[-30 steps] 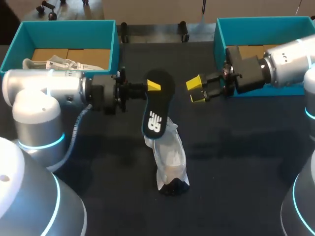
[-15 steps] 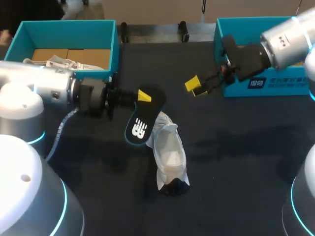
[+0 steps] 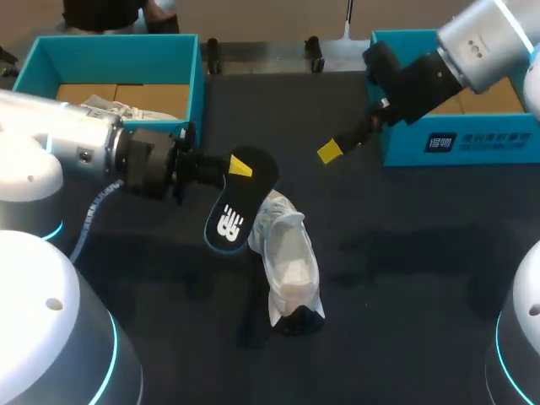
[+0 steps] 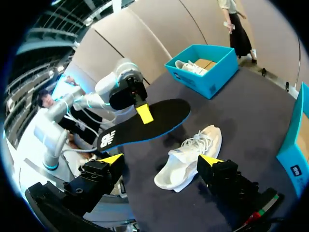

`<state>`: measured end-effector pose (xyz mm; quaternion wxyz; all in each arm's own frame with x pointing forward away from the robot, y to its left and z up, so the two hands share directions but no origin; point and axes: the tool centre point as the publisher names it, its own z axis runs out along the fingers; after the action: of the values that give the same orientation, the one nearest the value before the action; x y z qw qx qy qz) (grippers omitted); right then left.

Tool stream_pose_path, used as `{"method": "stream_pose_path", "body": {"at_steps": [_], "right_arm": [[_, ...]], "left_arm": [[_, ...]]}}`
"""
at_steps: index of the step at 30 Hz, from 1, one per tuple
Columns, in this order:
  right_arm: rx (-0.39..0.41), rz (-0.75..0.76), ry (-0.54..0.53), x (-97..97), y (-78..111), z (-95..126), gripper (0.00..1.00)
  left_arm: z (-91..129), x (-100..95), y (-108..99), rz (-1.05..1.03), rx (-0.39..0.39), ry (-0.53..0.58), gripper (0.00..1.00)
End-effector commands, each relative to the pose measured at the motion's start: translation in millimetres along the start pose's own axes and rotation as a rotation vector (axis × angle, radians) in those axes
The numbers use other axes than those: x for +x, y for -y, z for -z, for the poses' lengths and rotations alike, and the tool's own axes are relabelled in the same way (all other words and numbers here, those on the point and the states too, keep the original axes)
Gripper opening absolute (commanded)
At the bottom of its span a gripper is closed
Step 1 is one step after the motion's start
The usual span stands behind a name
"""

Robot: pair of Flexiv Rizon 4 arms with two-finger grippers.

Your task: Take the shoe out of the shoebox, open the shoe tongue, remove and reinsert the insole, then place the shoe into the shoebox

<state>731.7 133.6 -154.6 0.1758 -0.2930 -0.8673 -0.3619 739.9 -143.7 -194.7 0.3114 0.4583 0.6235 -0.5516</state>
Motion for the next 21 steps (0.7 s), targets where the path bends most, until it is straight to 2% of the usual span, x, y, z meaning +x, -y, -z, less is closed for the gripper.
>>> {"method": "stream_pose_path", "body": {"at_steps": [1,5,7,8,19,21], "right_arm": [[0.121,0.177,0.082,2.8,2.6,1,1.00],[0.158,0.308,0.140,1.0,21.3,0,1.00],[0.210,0.356,0.150,-3.1,33.4,-5,1.00],[0.210,0.356,0.150,-3.1,33.4,-5,1.00],[0.210,0.356,0.150,-3.1,33.4,-5,1.00],[0.244,0.407,0.155,-3.0,33.1,-10,1.00]], "left_arm": [[-1,3.5,8,0.082,0.033,0.003,0.00],[0,9.9,20,0.208,0.077,-0.017,0.00],[0,11.6,28,0.235,0.091,-0.062,0.00],[3,11.5,33,0.204,0.054,-0.089,0.00],[3,11.5,33,0.204,0.054,-0.089,0.00],[-2,16.0,39,0.248,0.100,-0.073,0.00]]}}
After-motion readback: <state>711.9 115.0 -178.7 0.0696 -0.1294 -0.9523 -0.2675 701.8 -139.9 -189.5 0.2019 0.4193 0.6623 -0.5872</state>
